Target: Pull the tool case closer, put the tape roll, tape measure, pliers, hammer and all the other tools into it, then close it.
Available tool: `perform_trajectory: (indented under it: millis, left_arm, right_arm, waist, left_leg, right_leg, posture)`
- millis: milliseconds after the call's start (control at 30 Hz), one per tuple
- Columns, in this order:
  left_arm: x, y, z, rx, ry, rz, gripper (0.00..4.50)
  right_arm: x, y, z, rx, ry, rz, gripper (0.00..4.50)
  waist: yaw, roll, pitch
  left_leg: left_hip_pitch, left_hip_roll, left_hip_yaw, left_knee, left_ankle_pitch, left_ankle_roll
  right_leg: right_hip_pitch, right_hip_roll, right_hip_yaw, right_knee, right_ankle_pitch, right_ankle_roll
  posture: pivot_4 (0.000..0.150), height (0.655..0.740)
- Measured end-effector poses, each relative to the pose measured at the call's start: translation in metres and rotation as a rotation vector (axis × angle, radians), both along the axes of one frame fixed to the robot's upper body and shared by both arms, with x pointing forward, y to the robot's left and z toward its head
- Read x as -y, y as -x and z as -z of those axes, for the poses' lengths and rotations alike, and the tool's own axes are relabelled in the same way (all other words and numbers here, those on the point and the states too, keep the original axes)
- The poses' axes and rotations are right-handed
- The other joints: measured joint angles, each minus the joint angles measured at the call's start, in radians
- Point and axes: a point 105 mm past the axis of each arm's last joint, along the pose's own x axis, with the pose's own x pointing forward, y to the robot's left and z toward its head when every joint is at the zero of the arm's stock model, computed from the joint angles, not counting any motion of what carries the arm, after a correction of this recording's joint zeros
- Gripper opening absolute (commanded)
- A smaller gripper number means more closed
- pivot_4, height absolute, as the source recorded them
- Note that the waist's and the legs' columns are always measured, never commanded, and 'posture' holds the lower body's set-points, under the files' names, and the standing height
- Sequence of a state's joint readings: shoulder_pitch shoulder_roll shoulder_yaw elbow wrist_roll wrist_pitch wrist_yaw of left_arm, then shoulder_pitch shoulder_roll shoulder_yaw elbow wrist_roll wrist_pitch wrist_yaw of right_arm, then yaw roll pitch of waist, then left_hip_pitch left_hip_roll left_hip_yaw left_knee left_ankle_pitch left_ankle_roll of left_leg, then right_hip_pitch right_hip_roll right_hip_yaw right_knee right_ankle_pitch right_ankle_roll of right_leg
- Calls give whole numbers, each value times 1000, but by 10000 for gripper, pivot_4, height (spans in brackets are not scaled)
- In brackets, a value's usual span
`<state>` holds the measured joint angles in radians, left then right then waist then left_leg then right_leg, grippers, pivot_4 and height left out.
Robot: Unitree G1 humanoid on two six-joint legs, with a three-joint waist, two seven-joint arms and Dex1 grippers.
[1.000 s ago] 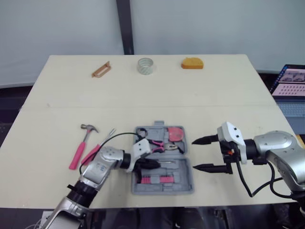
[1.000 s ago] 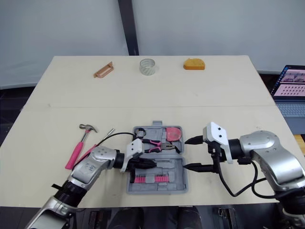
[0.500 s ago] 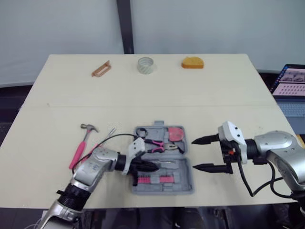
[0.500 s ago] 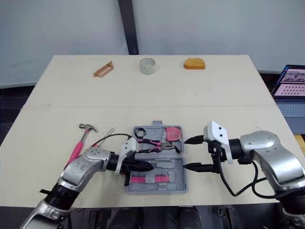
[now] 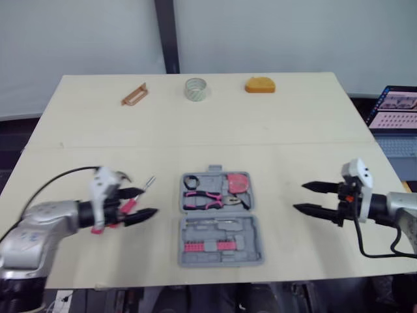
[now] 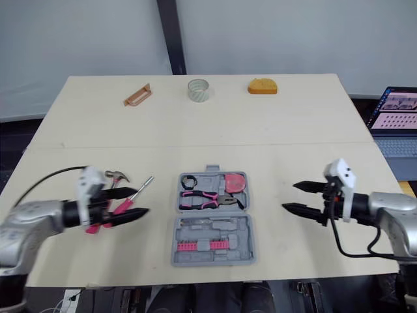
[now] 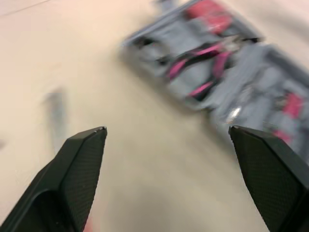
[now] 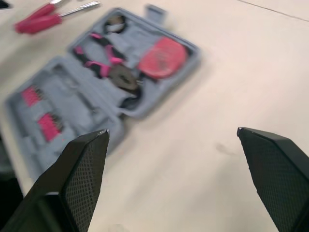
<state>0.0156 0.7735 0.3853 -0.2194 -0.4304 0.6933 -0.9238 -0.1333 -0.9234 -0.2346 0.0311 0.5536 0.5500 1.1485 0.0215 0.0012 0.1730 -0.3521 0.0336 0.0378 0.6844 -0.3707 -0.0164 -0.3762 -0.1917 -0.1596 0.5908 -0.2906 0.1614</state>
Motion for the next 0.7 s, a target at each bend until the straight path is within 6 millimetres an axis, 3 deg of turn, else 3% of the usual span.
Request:
perform_trajectory:
  millis: [100,333,533,700]
  left_arm:
    - [-21,7,1,26,-26,-88,44679]
    - [-96,19,4,129,-75,-473,44679]
    - [-132,32,18,159,-127,-699,44679]
    - [-157,41,18,194,-159,-826,44679]
  right_arm:
    - [9,-6,2,17,-21,48,45000]
    - [42,-20,17,61,-29,234,45000]
    - [56,-27,22,109,-30,316,45000]
    - [61,-28,25,114,-24,334,45000]
  waist:
    - [5,0,0]
    - [0,0,0]
    - [-1,0,0]
    - [-1,0,0]
  left_leg:
    - [0,0,0,0,0,0]
    - [0,0,0,0,0,0]
    - [1,0,1,0,0,0]
    - [1,0,1,0,0,0]
  right_leg:
    - [1,0,0,0,0,0]
    - [0,0,0,0,0,0]
    - [0,0,0,0,0,0]
    - [0,0,0,0,0,0]
  posture:
    - [1500,7400]
    - [1500,7400]
    - [1500,7400]
    - [1500,7400]
